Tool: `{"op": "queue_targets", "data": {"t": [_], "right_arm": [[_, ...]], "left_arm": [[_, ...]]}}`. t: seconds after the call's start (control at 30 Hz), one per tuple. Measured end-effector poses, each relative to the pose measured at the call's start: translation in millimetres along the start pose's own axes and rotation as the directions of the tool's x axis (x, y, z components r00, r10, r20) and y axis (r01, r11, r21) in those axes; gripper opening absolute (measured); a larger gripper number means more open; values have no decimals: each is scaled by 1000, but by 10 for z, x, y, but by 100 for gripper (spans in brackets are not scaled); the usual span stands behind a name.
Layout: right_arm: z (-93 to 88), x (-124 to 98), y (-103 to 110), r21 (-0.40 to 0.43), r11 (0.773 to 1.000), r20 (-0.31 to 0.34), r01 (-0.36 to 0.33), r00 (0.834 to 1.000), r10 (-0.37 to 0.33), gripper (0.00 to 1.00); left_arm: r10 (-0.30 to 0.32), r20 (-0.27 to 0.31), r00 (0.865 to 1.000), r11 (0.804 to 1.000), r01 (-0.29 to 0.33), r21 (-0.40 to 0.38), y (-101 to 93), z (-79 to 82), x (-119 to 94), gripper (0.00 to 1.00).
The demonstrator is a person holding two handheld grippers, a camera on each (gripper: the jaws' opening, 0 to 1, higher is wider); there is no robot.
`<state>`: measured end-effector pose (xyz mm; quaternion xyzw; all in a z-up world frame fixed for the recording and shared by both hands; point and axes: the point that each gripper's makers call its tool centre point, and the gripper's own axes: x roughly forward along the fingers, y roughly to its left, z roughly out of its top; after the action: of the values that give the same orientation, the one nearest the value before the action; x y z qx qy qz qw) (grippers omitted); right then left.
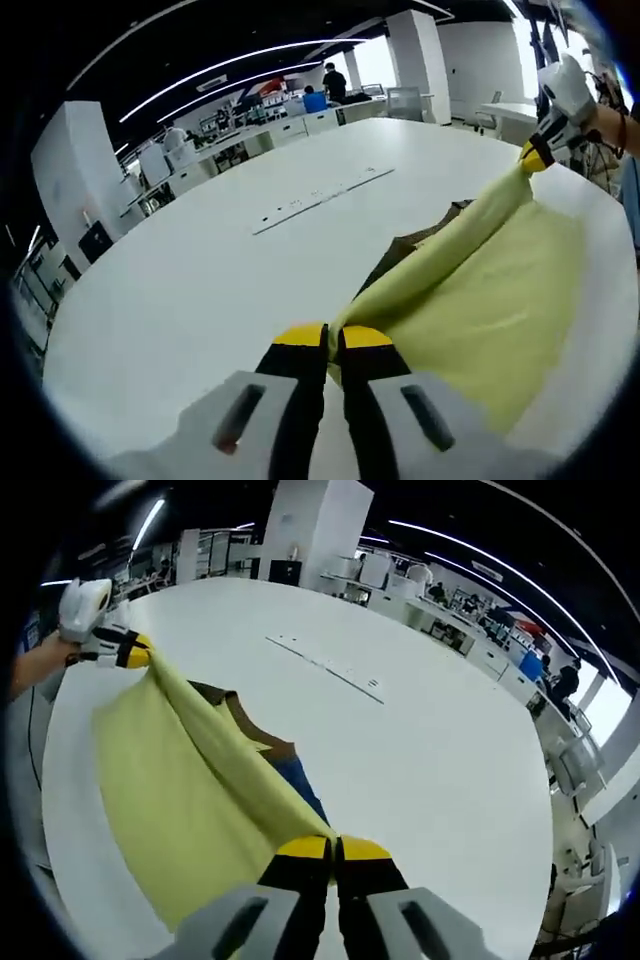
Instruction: Fold the garment on the visible template until the final outline fits inside the template.
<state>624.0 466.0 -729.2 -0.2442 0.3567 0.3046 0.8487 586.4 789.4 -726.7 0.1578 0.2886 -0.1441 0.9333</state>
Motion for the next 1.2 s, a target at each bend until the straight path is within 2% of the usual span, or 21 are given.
{"op": "queue_targets", "data": {"t": [0.2,0.53,0.6,0.67,0.73,0.83,0.93,1.03,1.1,1.13,1.2], "right_arm": [[-23,136,7,-39,999,-17,-2,1000,1,0],[-98,317,-21,-35,999,-33,-10,999,8,0],[-124,339,-9,-9,1000,-38,-20,999,20,0],[-115,339,-11,1,1000,-29,-25,999,25,5],[-99,317,-7,31,999,-20,-32,999,33,17],[-83,270,7,16,999,-13,-30,999,30,31],[-95,237,38,-21,999,-21,-33,999,33,35],[-120,242,60,-42,999,-22,-33,999,32,36],[-160,264,40,-59,998,-31,-12,999,10,36],[-169,272,20,-76,997,-32,2,999,-5,36],[-153,291,14,-70,997,-9,12,1000,-13,36]], "left_arm": [[-10,-20,1000,1000,9,-24,20,-119,121,1],[-9,-40,999,999,8,-40,65,-273,207,5],[-11,-39,999,998,8,-55,88,-290,204,6],[-13,-40,999,998,11,-56,103,-295,190,8],[-18,-38,999,999,16,-46,116,-285,147,11],[-58,-2,998,998,58,-22,80,-228,87,22],[-93,11,996,995,93,18,20,-211,69,31],[-106,-11,994,992,106,61,-28,-252,103,40],[-90,-36,995,987,94,132,-27,-281,156,42],[-96,1,995,987,95,131,-61,-208,182,41],[-95,-11,995,987,96,130,-74,-200,218,41]]}}
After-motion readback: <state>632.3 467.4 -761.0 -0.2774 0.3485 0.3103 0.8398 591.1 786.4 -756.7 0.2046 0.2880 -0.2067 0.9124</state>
